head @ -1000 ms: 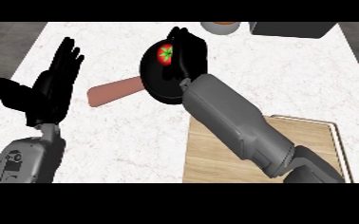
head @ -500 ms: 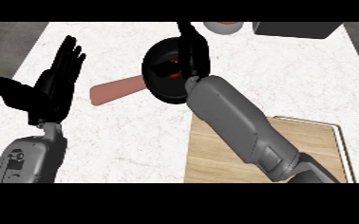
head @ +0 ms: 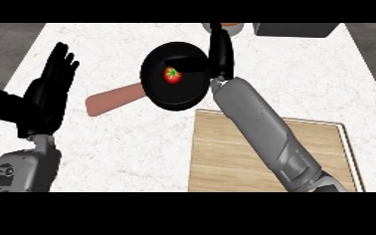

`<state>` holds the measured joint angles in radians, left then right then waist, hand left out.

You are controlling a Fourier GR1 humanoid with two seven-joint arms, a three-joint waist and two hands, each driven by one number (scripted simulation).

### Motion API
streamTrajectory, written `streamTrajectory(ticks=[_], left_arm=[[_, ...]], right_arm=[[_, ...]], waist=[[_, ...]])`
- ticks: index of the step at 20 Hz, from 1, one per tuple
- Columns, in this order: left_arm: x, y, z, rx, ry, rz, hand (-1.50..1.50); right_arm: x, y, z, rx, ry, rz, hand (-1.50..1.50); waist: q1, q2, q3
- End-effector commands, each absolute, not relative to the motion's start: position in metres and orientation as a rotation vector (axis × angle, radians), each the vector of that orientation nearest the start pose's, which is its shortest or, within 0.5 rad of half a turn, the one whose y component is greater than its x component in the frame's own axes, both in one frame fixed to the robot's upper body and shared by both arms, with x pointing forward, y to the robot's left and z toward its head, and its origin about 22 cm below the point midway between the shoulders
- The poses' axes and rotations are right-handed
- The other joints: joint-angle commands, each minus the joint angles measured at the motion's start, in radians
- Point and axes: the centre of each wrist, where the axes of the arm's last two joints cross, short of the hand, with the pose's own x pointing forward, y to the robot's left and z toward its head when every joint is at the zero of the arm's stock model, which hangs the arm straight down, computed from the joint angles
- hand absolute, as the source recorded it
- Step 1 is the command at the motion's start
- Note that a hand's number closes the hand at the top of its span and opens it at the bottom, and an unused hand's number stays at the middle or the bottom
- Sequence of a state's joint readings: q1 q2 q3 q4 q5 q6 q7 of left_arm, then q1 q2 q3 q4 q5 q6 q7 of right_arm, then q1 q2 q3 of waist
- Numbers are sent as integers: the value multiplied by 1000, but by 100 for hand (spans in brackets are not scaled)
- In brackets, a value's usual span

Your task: Pick the tomato from the tray and place it in the pot

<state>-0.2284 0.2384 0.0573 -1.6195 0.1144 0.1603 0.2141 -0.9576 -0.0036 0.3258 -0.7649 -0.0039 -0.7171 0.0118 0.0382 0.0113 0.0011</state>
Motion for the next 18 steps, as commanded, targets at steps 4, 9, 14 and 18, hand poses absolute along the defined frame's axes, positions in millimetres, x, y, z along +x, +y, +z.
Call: streamTrajectory(ticks=[4, 9, 14, 18], left_arm=[[272, 274, 83, 183, -1611, 51, 0], [272, 290, 76, 190, -1596, 67, 0], [280, 271, 87, 216, -1612, 56, 0], [276, 277, 64, 213, -1610, 69, 0]], right_arm=[[411, -120, 75, -289, -1771, 117, -150], [409, -154, 71, -280, -1766, 160, -150], [390, -163, 77, -264, -1768, 187, -150], [385, -178, 87, -255, -1773, 184, -150]], waist=[[-29, -10, -1], [-30, -10, -1], [-39, -13, -1], [-39, -12, -1]])
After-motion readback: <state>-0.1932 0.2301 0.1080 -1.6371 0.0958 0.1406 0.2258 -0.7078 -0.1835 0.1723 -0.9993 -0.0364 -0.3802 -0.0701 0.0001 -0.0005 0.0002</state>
